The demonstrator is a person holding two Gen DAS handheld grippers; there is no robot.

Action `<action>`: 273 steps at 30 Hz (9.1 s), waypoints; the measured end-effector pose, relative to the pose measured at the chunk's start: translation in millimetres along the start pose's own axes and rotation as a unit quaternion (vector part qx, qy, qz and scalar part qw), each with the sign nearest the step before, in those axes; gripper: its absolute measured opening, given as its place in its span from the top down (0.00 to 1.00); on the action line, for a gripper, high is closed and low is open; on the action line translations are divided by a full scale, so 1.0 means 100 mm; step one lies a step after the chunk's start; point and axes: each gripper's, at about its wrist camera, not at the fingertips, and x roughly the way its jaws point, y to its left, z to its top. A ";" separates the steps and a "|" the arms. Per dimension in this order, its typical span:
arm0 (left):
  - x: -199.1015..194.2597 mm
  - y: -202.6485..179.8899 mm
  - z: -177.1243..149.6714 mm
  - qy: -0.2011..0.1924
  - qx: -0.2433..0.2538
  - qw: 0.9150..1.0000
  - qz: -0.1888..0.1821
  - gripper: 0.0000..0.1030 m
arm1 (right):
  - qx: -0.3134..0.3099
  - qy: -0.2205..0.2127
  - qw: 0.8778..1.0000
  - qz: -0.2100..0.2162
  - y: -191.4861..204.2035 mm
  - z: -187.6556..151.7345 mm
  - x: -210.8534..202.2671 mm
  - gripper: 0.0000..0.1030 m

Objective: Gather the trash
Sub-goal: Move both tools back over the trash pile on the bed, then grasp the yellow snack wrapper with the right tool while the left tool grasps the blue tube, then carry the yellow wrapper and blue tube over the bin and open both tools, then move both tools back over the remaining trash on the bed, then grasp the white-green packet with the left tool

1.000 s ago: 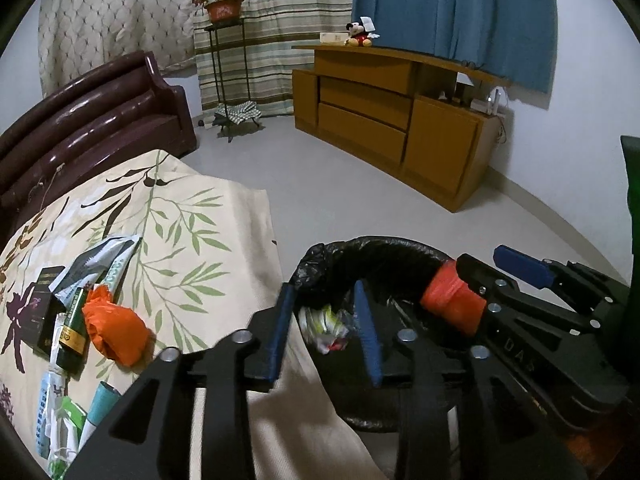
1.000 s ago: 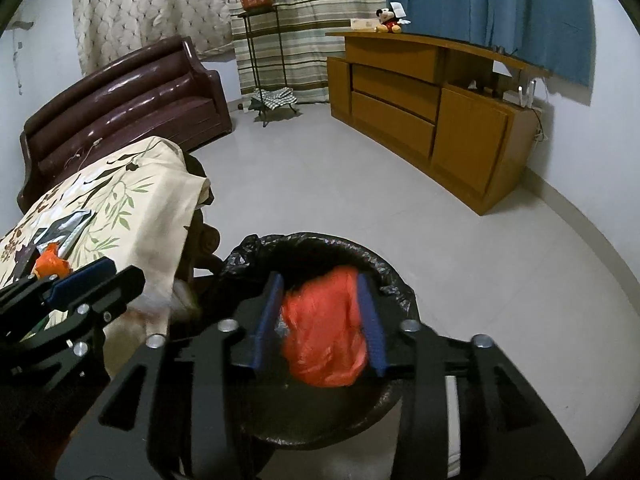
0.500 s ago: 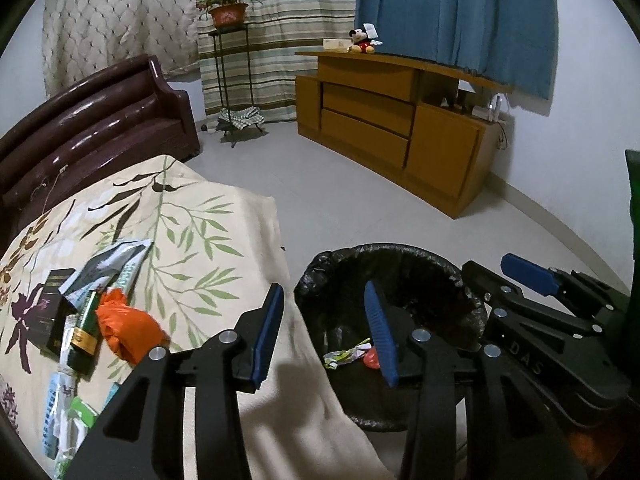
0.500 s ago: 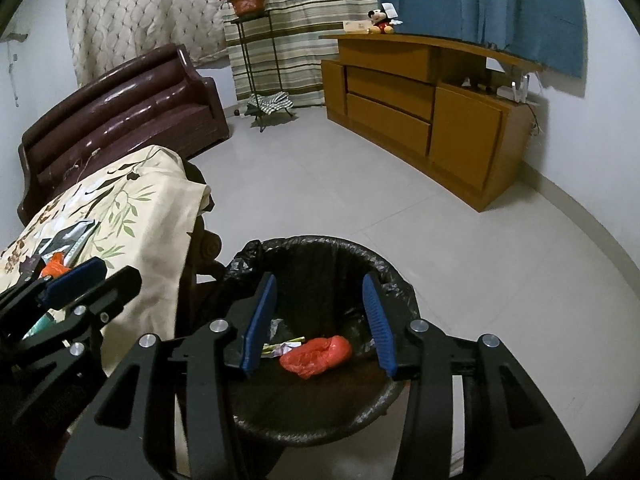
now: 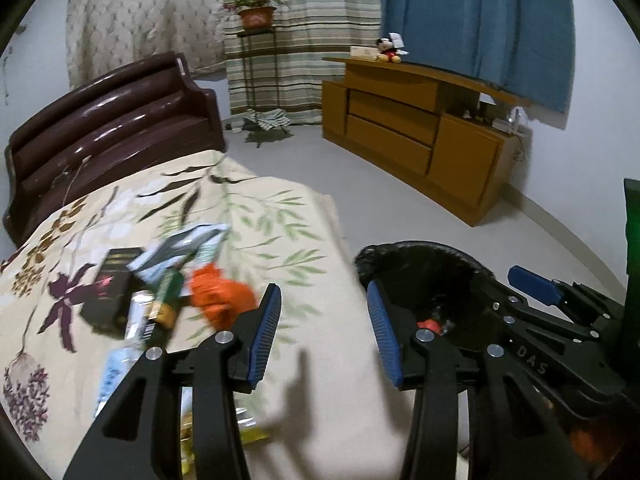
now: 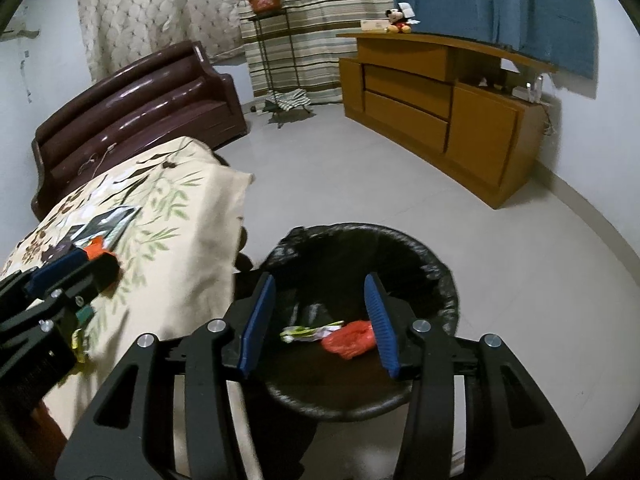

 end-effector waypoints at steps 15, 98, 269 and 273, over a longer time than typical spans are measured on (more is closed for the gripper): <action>-0.49 1.02 -0.29 -0.013 -0.058 0.995 0.082 0.56 | -0.053 0.008 0.998 0.046 0.82 -0.11 -0.19 0.56; -0.80 1.99 -0.91 -0.004 -0.126 0.989 0.073 0.53 | -0.089 0.049 0.995 0.023 1.97 -0.58 -0.20 0.46; -0.50 1.13 -0.76 0.040 -0.054 0.997 0.032 0.49 | -0.063 0.020 0.997 0.029 1.09 -0.43 -0.32 0.57; -0.48 1.13 -0.83 0.042 -0.058 0.997 0.031 0.49 | -0.069 0.021 0.997 0.025 1.11 -0.51 -0.39 0.57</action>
